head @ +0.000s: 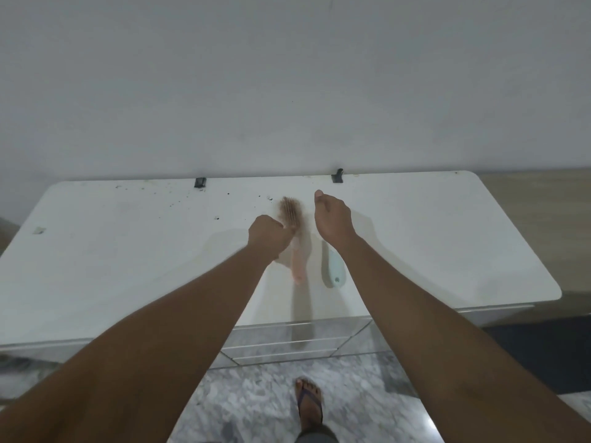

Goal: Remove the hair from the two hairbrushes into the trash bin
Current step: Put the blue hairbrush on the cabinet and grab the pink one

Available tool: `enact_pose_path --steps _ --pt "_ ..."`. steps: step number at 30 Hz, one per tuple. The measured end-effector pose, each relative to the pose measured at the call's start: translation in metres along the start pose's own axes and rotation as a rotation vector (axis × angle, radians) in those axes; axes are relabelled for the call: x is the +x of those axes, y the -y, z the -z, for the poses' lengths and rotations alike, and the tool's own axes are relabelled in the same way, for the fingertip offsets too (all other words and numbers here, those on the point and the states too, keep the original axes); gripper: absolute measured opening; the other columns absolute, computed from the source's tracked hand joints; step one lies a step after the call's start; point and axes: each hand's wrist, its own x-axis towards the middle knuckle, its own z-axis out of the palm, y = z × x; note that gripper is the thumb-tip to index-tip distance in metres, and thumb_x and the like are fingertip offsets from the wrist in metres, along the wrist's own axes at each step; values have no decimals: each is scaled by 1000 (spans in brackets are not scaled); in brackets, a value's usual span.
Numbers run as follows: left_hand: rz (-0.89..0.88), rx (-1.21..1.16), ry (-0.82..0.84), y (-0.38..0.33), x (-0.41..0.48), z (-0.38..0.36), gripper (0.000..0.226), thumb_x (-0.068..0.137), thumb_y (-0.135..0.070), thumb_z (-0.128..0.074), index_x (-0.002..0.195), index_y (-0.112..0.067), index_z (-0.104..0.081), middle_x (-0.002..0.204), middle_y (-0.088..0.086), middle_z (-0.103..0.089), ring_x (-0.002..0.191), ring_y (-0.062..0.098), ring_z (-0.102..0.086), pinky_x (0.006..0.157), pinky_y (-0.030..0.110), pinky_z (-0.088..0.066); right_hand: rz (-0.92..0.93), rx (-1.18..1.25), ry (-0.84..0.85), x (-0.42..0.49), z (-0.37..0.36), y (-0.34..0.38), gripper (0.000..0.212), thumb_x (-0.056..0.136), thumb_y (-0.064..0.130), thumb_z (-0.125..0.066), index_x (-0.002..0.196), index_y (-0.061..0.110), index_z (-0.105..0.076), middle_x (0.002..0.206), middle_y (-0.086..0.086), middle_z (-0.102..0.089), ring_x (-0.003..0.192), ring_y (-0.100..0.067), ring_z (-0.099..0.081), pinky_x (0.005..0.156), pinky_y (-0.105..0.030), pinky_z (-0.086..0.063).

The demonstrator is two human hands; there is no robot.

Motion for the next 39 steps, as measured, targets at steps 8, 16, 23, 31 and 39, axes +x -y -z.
enact_pose_path --steps 8,16,23,31,39 --pt "30 80 113 11 -13 -22 27 77 -23 -80 82 -5 -62 72 8 -66 63 24 -69 66 42 -64 39 -10 -6 -3 -11 -3 48 106 26 -29 59 19 -25 54 5 -32 51 -8 -31 51 -13 -29" --pt "101 31 126 7 -12 -21 7 67 3 -60 65 -3 -60 59 21 -70 50 31 -65 62 48 -63 40 -19 29 -2 -16 -6 49 106 28 -29 58 18 -25 55 5 -31 52 -11 -30 54 -21 -30" --pt "193 -44 174 6 -9 -18 10 80 2 -65 88 -4 -63 88 21 -73 67 36 -72 59 39 -63 26 4 46 -3 -21 -3 52 107 31 -29 57 17 -26 54 4 -33 53 -12 -33 55 -24 -31" --pt "207 -307 9 38 -9 32 31 71 -12 -73 93 9 -70 92 27 -74 76 41 -75 68 58 -62 103 -33 104 -18 -44 42 52 108 31 -28 56 24 -26 55 5 -35 54 -10 -35 67 -29 -28" --pt "304 -617 -307 134 -68 153 18 77 6 -79 79 -2 -62 91 19 -67 78 35 -71 62 52 -62 315 52 350 -82 -152 157 49 107 32 -28 59 19 -30 57 4 -39 58 -14 -39 61 -31 -31"
